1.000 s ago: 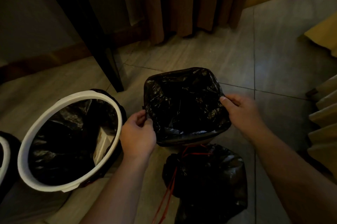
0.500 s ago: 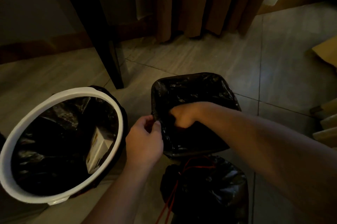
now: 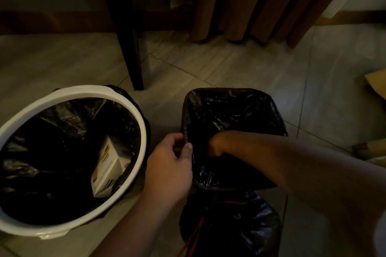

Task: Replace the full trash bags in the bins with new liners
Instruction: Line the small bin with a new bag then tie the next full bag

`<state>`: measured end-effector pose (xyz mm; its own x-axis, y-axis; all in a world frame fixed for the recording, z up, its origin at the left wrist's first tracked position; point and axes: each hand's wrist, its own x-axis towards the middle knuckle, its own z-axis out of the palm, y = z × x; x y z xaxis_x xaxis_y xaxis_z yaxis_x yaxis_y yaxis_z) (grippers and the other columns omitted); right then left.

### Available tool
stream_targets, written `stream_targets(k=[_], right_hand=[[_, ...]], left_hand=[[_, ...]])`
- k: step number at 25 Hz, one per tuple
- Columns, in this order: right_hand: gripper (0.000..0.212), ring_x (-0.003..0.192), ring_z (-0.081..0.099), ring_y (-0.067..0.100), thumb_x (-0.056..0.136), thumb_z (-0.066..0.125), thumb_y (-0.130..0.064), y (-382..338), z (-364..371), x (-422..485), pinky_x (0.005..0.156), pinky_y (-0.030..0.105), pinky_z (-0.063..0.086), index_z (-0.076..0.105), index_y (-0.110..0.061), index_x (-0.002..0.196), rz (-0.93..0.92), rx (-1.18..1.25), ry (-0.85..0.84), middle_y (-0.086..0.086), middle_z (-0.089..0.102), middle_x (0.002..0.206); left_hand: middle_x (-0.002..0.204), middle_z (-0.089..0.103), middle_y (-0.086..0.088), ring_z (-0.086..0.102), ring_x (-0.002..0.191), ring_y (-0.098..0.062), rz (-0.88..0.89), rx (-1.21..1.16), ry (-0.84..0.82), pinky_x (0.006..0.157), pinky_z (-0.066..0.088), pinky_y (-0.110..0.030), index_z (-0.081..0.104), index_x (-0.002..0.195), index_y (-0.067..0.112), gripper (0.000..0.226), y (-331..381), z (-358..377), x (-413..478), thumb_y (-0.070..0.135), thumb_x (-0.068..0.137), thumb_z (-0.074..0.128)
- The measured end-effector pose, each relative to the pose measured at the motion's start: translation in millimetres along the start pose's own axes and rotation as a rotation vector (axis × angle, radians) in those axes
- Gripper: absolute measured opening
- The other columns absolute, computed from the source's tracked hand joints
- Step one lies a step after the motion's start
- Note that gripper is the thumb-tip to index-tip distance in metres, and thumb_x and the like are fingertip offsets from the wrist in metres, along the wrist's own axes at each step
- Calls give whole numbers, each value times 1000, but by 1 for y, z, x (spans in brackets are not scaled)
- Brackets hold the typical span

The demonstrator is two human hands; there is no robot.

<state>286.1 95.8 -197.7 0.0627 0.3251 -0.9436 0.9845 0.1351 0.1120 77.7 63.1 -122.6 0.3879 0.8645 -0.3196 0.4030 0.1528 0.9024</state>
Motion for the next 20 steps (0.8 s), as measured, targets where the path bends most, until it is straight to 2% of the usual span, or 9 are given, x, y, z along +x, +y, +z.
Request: stream_targets(k=[1,3,5,8,11,13,16,18,20], right_hand=[[40,126,55,39,112,43,-15,1,2,-9,109,42,43,51,5,145,15,123,-18,27,51,149],[36,103,63,30,102,51,-21,14,-3,-29,93,41,54,64,-2,131,-5,270,105,19,63,130],[37,95,67,29,94,57,-30,37,1,-33,91,45,60,67,-6,120,30,338,151,12,66,119],[52,109,63,33,99,64,-33,51,15,-37,99,44,52,56,-10,145,132,380,64,14,57,141],[61,142,46,38,102,56,-27,43,20,-34,113,43,42,40,-8,159,156,488,173,17,39,164],[52,140,48,36,105,49,-26,39,17,-47,108,39,40,48,-7,153,143,533,290,18,44,161],[36,112,60,28,106,45,-24,18,28,-75,88,27,40,67,-7,129,53,589,426,16,63,139],[38,119,58,31,110,41,-21,-5,40,-83,91,25,40,63,-4,136,9,619,266,18,58,144],[46,139,48,36,113,39,-25,-17,49,-80,112,34,38,47,-4,153,12,600,105,20,45,159]], left_hand=[[102,72,19,67,87,8,5,12,-1,61,49,-7,66,123,39,19,0,0,-1,39,104,63],[106,72,18,68,92,1,0,36,8,73,54,-19,66,124,39,22,0,-2,-2,43,103,63],[95,73,21,69,86,2,-27,36,26,71,55,-25,66,111,41,11,0,-5,-3,45,101,65],[85,74,14,71,79,-8,-61,38,26,69,56,-33,67,99,38,6,-4,-3,-1,44,99,68],[81,74,12,72,72,-13,-108,3,-9,65,59,-39,68,93,38,12,-2,-5,-6,49,100,66],[79,72,16,72,73,-14,-137,21,-34,63,57,-37,67,90,40,19,3,-7,-10,58,96,65],[77,73,4,74,82,-25,-229,-31,-77,73,64,-50,66,84,31,36,7,-6,-14,66,82,69],[75,74,-1,74,83,-30,-267,-57,-79,77,64,-55,66,82,23,34,7,-6,-16,56,87,71],[64,69,5,70,74,-27,-257,-41,-69,67,57,-46,64,79,21,33,7,-4,-16,50,95,69]])
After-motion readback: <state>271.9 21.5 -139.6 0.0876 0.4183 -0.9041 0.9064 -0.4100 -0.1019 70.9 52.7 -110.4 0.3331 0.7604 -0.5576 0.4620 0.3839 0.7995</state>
